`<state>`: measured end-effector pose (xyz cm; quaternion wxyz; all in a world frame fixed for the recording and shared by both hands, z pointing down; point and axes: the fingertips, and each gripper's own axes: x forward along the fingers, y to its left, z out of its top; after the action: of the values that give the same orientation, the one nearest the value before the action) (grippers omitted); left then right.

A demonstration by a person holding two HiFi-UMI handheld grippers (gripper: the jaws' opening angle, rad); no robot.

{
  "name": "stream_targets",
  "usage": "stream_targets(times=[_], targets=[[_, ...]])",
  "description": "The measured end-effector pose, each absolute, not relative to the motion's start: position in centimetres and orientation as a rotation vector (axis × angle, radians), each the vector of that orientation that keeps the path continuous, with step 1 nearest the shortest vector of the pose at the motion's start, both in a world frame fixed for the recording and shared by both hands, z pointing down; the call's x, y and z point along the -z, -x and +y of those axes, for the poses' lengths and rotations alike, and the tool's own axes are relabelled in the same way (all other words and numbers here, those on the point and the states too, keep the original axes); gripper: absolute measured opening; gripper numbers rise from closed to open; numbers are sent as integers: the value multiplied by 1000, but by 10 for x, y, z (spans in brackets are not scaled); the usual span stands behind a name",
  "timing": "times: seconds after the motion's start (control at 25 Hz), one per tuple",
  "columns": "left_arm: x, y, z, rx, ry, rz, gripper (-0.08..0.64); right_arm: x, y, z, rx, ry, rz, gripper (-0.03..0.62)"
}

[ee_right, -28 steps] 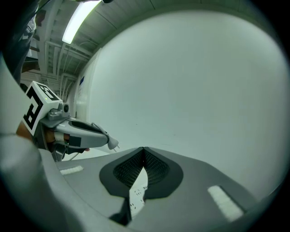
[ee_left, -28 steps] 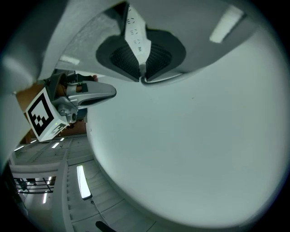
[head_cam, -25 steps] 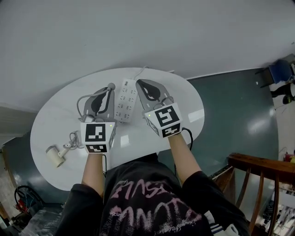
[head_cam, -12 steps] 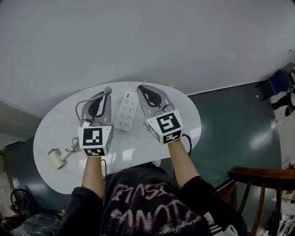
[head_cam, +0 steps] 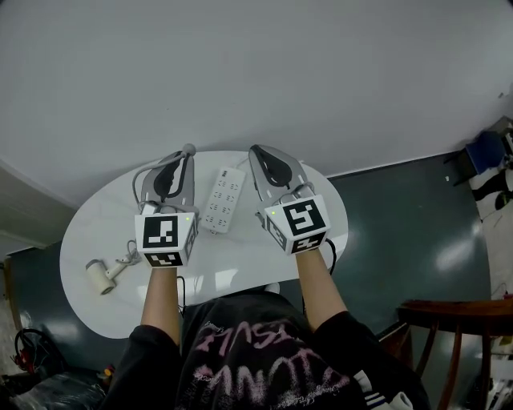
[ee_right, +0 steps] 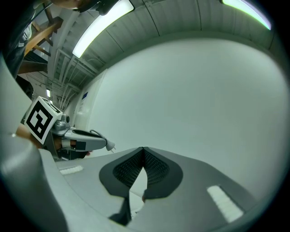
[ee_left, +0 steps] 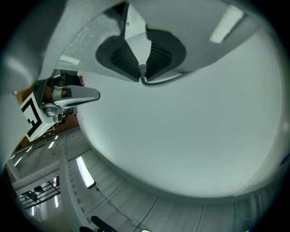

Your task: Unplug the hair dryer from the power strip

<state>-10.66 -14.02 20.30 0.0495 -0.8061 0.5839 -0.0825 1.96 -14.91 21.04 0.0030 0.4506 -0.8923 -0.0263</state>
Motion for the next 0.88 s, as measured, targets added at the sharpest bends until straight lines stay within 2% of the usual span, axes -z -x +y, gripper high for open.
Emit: stream_targets(times=[0.88], targets=[[-194, 114, -128, 196, 2383, 1807, 54, -197, -31, -142, 133, -1462, -2805, 9]])
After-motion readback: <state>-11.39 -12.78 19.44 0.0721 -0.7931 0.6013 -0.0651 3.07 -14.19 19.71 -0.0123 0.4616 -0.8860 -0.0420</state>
